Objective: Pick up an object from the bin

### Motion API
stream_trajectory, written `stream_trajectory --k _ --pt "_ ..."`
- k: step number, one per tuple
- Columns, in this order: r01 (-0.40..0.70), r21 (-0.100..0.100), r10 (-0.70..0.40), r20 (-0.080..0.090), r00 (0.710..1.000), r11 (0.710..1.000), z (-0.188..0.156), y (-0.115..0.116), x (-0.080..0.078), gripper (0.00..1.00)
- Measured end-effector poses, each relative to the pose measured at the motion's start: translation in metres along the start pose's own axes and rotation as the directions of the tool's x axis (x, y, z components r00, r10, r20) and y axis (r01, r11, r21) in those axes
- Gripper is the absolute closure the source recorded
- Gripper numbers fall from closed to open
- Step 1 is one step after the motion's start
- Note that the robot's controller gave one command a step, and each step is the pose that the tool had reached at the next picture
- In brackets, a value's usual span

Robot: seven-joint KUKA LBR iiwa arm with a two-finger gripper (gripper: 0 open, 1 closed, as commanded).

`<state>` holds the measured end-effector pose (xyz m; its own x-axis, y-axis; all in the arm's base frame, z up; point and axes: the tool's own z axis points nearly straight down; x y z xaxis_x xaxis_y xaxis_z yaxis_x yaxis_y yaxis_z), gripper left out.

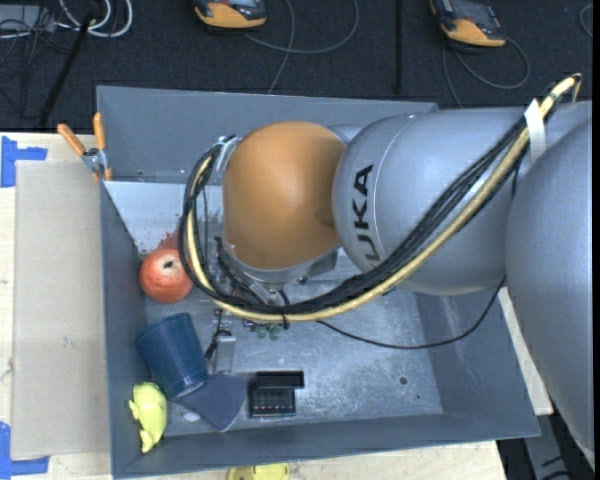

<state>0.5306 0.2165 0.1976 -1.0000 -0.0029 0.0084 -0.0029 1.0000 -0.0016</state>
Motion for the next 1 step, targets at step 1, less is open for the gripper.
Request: stream_trajectory --k 1 --pt "-0.005 -0.002 0.005 0.007 1.0 1.0 -0.0046 -0.0014 -0.0019 0.0"
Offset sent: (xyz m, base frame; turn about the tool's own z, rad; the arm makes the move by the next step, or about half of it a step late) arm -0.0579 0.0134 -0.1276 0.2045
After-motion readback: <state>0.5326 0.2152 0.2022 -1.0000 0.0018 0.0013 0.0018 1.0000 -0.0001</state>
